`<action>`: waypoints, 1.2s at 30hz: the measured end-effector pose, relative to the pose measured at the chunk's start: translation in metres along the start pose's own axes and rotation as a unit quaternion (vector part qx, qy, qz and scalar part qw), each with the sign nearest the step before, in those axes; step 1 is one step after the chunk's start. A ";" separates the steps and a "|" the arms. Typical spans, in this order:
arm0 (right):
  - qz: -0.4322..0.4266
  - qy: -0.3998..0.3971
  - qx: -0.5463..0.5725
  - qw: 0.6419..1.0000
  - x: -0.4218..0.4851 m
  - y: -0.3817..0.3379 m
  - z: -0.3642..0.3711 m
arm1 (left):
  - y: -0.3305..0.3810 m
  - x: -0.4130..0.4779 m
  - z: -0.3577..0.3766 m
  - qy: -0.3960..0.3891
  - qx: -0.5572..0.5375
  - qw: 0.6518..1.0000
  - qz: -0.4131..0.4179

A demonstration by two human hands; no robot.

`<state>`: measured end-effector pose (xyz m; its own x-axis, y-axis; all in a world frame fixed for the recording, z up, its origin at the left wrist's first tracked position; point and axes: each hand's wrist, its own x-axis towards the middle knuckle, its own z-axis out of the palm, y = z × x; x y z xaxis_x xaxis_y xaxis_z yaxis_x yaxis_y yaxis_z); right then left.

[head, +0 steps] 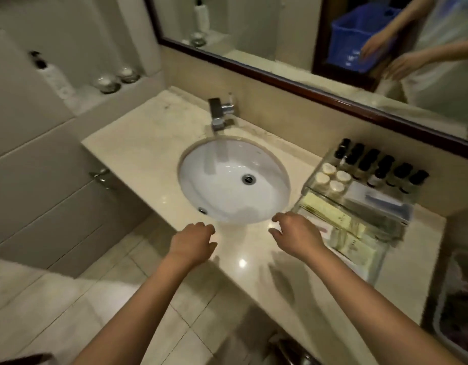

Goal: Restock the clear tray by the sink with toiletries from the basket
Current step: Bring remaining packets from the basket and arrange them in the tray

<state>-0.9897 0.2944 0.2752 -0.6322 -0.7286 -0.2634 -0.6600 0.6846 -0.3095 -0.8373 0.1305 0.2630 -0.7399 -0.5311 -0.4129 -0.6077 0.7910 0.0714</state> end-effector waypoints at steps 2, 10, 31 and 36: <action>-0.035 0.005 0.001 0.999 -0.001 -0.042 0.006 | -0.037 -0.027 0.001 0.016 -0.027 0.999 -0.020; -0.252 -0.011 0.000 0.968 -0.050 -0.304 0.075 | -0.254 -0.217 0.043 0.106 -0.142 0.963 -0.204; -0.663 -0.252 -0.147 0.689 -0.288 -0.691 0.303 | -0.361 -0.665 0.269 0.084 -0.376 0.574 -0.723; -0.675 -0.274 -0.176 0.662 -0.267 -0.746 0.330 | -0.397 -0.662 0.277 0.107 -0.408 0.490 -0.763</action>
<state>-0.1947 -0.0294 0.2748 0.8090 -0.5137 -0.2857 -0.5878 -0.7063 -0.3944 -0.0261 0.2524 0.2568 0.7957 -0.4027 -0.4524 -0.3483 -0.9153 0.2020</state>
